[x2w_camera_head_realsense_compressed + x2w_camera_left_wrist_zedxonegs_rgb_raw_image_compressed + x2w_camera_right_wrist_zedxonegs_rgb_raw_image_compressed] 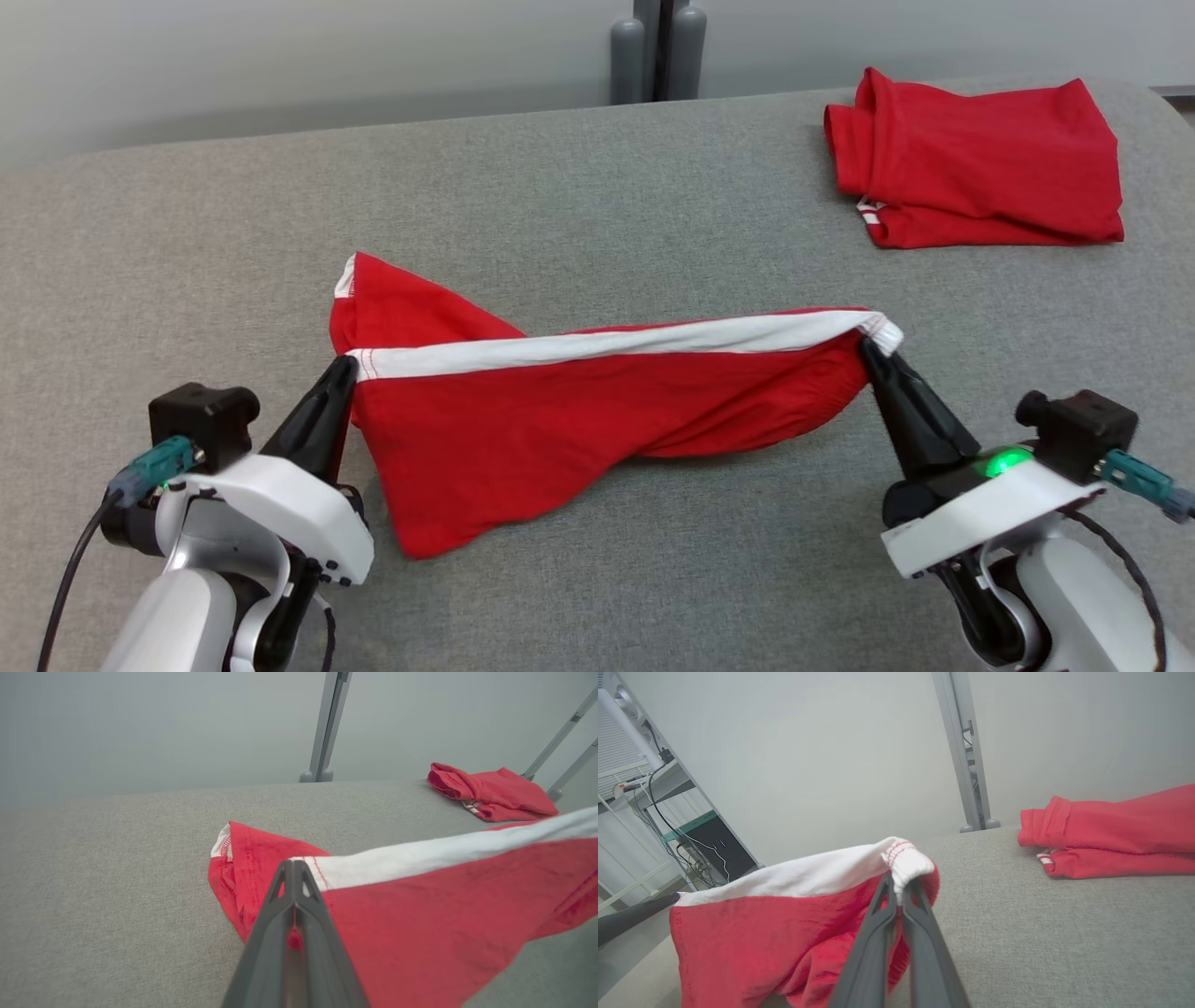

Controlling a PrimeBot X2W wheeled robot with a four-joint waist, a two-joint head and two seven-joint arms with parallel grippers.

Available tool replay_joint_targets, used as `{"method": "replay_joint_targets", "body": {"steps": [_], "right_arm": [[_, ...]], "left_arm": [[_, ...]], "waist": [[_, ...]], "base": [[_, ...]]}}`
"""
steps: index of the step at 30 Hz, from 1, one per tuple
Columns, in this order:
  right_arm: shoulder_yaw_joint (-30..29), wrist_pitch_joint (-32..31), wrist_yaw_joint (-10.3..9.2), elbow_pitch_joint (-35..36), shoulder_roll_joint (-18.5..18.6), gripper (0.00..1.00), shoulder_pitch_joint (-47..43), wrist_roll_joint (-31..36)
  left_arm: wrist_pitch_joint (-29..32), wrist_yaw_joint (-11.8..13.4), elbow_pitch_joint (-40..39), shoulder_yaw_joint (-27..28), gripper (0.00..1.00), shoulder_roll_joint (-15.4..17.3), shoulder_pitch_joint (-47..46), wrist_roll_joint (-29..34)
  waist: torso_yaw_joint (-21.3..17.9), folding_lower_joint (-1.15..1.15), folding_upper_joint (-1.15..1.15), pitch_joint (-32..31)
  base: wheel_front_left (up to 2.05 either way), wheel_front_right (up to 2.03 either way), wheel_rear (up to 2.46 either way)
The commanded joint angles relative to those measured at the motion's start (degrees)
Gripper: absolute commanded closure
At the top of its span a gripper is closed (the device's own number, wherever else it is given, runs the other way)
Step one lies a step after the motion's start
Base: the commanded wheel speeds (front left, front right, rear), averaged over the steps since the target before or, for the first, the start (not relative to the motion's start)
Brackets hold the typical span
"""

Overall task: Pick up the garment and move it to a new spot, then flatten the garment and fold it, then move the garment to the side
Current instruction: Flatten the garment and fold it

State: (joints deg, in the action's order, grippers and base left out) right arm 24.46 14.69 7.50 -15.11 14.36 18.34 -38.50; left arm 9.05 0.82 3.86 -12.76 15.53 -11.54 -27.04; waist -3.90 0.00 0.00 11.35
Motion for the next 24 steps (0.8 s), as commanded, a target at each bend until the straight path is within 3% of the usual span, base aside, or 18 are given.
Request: {"method": "replay_joint_targets", "body": {"steps": [1,9,13,19,24], "right_arm": [[-0.9,0.4,0.00,1.1,0.8,1.00,-1.2,0.2],[-2.6,0.5,0.01,4.6,1.7,1.00,-2.4,0.5],[-1.9,0.5,0.00,4.9,2.2,1.00,1.3,-0.7],[0.2,-0.5,0.00,3.9,4.9,1.00,13.1,-2.1],[0.7,-1.6,0.00,2.0,7.4,1.00,24.3,-4.4]], "left_arm": [[-0.4,0.4,-1.7,0.5,1.00,-0.2,1.2,-0.8],[-0.7,0.6,-6.7,0.5,1.00,-0.8,2.1,-2.0],[-1.2,-1.5,-7.4,0.0,1.00,0.8,-2.2,-0.9],[-0.3,-5.5,-3.0,0.1,1.00,3.8,-15.7,-0.8],[0.4,-7.3,4.4,-0.1,1.00,5.4,-31.6,-1.9]], "waist": [[0.5,0.00,0.00,-0.3],[1.8,0.00,0.00,-0.6],[1.9,0.00,0.00,0.7],[1.9,0.00,0.00,7.0],[2.5,0.00,0.00,13.1]], "base": [[0.00,0.00,0.00],[0.00,0.00,0.00],[0.00,0.00,0.00],[0.00,0.00,0.00],[0.00,0.00,0.00]]}}
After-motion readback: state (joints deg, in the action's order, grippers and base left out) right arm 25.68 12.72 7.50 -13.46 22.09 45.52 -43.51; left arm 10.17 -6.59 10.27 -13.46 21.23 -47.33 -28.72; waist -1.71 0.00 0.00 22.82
